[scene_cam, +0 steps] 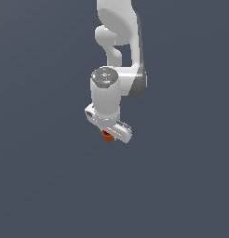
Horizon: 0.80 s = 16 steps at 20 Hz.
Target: Pick up the object and move it to a goal position.
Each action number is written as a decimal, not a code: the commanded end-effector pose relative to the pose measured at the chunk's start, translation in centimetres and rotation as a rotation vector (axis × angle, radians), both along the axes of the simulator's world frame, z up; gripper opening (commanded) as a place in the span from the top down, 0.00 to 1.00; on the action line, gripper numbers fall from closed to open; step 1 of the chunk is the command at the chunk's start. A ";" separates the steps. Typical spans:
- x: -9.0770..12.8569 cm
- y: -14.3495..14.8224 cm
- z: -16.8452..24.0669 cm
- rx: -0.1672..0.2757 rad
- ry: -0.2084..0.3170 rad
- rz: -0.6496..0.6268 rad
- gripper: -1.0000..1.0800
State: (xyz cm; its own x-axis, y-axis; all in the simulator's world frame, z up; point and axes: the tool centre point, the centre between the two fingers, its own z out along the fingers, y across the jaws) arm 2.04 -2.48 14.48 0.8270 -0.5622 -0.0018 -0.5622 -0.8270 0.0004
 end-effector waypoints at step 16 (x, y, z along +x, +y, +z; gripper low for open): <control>-3.8 9.0 14.7 -0.002 -0.002 0.000 1.00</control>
